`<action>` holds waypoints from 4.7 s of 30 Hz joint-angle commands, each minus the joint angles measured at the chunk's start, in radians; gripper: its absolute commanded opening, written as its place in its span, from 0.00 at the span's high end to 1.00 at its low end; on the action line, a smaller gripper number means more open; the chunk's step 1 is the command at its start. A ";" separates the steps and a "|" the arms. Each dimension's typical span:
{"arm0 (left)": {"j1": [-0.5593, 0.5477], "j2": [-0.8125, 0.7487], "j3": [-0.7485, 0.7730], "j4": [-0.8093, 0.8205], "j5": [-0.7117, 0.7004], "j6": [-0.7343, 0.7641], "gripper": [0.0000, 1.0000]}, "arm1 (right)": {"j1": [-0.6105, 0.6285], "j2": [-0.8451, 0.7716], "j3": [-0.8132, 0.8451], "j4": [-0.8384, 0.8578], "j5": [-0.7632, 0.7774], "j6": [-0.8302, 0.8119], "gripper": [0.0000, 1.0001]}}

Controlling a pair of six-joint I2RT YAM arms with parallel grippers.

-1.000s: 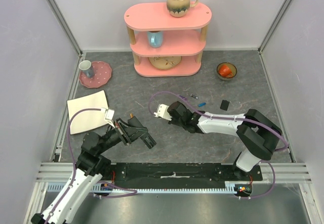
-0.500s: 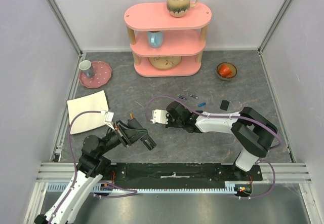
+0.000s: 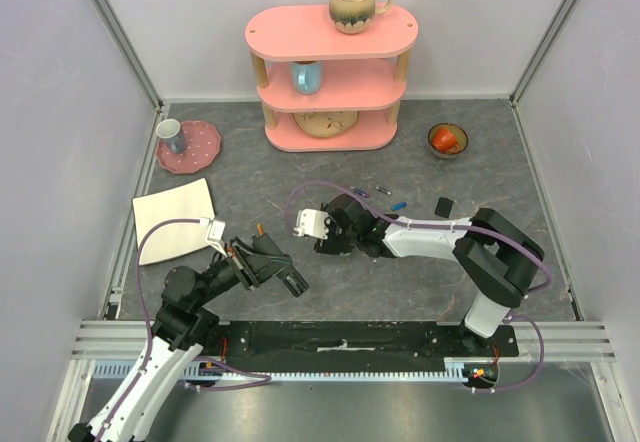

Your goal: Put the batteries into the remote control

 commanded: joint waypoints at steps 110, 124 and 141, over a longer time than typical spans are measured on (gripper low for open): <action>0.002 -0.047 0.008 -0.071 -0.051 0.007 0.98 | 0.082 -0.065 0.203 -0.412 0.619 1.077 0.76; 0.003 -0.059 0.005 -0.066 -0.029 -0.004 0.98 | 0.046 -0.116 0.134 -0.240 0.187 0.325 0.86; 0.003 -0.070 0.010 -0.083 -0.031 -0.004 0.98 | -0.052 0.060 0.120 -0.195 0.069 0.272 0.79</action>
